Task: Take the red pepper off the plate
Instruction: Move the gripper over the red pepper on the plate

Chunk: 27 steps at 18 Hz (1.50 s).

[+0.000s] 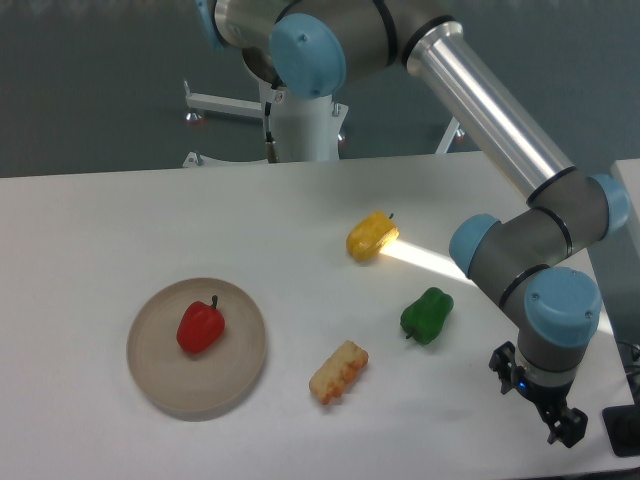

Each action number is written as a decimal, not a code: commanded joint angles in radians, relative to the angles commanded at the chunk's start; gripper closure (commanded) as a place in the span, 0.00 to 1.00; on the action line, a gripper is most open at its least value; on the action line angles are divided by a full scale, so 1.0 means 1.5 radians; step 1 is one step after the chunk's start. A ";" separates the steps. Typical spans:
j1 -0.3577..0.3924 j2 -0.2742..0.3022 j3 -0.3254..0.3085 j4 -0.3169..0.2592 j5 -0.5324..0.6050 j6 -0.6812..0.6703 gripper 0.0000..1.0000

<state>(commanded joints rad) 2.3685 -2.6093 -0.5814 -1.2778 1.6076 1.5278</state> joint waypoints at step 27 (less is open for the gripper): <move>-0.127 0.220 -0.278 -0.018 -0.022 -0.271 0.00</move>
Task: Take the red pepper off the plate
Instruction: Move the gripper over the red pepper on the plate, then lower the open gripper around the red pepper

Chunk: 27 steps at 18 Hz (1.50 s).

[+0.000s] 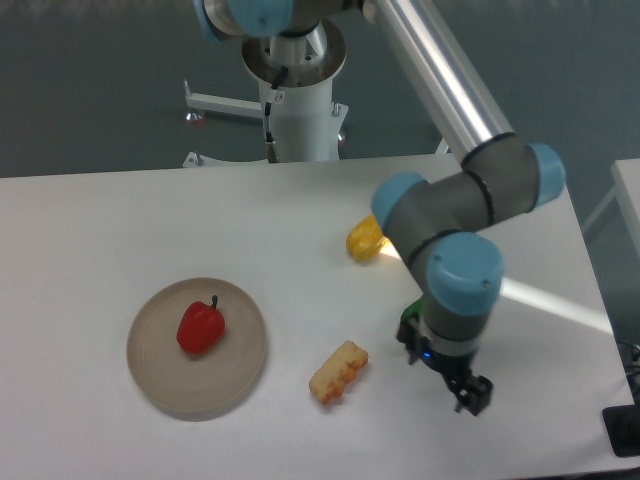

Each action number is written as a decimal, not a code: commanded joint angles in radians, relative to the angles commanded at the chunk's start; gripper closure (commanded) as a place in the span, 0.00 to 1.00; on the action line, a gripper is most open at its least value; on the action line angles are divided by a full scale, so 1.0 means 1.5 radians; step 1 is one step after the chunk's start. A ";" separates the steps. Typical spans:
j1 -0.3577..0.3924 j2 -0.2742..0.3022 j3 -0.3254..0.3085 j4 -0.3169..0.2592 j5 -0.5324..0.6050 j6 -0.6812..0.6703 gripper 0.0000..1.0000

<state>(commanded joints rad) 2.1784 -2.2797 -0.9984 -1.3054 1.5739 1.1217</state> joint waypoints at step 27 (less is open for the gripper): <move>-0.181 0.109 -0.255 0.068 -0.065 -0.415 0.00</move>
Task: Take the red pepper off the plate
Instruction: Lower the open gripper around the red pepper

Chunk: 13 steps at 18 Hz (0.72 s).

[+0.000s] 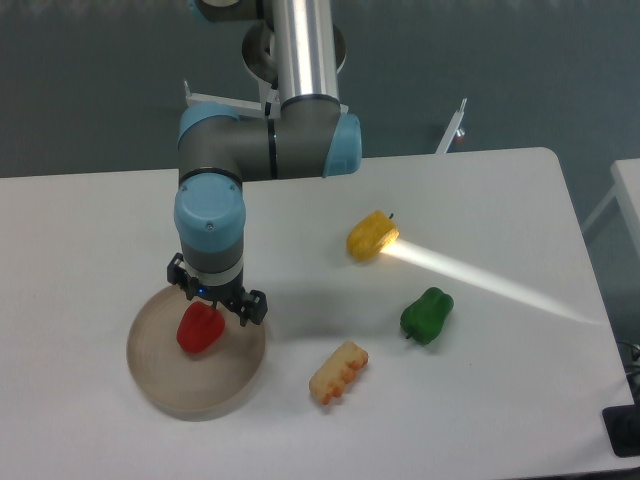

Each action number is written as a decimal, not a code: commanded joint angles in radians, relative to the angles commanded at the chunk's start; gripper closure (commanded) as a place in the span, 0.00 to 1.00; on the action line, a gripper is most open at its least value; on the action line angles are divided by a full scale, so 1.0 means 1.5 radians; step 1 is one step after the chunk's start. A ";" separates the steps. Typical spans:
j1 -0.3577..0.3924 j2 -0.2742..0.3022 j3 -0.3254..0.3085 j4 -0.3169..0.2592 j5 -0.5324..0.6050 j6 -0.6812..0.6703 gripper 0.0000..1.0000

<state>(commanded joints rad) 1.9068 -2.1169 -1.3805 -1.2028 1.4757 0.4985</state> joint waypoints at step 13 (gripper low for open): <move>-0.026 -0.019 -0.028 0.059 0.003 -0.020 0.00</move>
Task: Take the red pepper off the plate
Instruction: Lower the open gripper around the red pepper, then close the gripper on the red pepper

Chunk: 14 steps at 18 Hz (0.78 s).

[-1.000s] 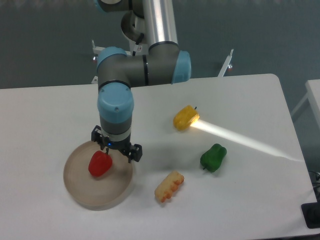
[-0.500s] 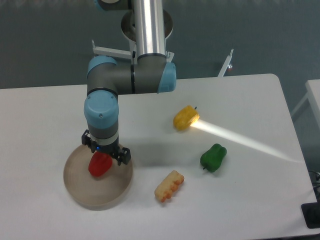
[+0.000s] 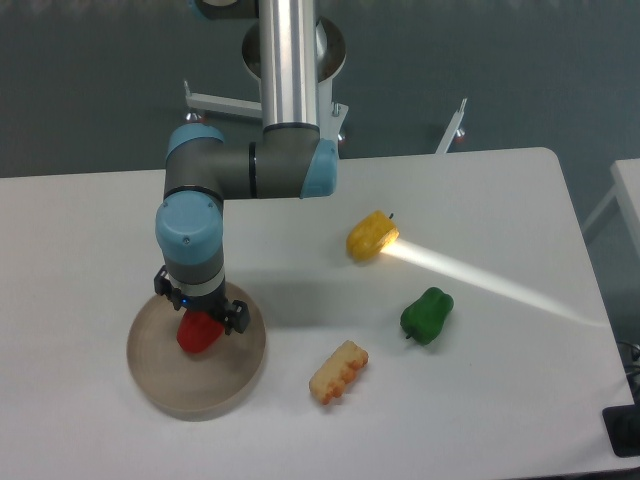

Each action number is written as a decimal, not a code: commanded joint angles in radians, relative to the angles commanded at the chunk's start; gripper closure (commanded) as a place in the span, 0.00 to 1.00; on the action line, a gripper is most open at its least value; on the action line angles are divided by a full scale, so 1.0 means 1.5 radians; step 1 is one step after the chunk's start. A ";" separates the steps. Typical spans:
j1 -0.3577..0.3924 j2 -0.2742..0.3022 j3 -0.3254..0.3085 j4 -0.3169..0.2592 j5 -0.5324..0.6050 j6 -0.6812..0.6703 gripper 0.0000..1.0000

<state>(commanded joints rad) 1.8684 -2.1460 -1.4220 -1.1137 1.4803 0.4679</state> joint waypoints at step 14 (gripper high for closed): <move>-0.004 -0.008 0.000 0.002 0.009 0.004 0.29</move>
<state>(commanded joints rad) 1.8623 -2.1583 -1.4220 -1.1106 1.4941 0.4740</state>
